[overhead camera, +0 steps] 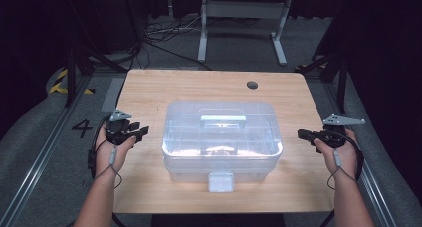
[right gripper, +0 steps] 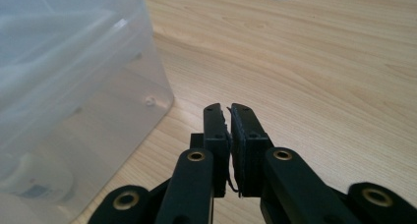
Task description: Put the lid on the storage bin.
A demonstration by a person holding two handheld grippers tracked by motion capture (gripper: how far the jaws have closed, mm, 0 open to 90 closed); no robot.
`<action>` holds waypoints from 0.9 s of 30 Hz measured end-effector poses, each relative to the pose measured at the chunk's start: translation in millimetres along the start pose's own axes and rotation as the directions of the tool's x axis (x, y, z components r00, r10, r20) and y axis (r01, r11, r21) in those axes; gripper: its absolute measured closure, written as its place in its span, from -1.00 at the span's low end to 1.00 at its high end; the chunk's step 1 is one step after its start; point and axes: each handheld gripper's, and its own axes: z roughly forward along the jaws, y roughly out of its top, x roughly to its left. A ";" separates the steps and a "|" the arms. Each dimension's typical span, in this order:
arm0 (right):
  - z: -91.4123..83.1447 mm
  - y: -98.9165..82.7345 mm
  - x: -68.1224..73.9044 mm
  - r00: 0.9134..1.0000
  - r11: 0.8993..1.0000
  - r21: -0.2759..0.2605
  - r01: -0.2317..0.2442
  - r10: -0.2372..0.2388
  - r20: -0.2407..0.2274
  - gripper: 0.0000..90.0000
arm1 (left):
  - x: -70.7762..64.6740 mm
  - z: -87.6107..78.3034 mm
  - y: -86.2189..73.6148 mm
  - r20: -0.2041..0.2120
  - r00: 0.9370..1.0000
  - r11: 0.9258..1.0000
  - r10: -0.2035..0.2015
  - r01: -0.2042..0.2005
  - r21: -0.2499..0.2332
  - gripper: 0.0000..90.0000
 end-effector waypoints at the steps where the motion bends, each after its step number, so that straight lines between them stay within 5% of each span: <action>1: 0.9 -0.9 -0.2 1.000 1.000 0.004 -0.006 0.006 0.002 0.89 | 0.6 1.9 -1.3 0.005 1.000 1.000 0.008 -0.008 0.005 0.26; 12: 16.5 -11.6 -4.5 1.000 0.998 0.057 0.003 -0.004 0.022 0.61 | 3.3 11.1 -17.0 -0.014 0.999 0.995 0.049 -0.048 0.090 0.14; 27: 32.1 -25.4 -9.3 0.998 0.997 0.069 0.029 -0.032 0.047 0.14 | 6.9 23.5 -32.2 0.052 0.995 0.986 0.083 -0.089 0.142 0.02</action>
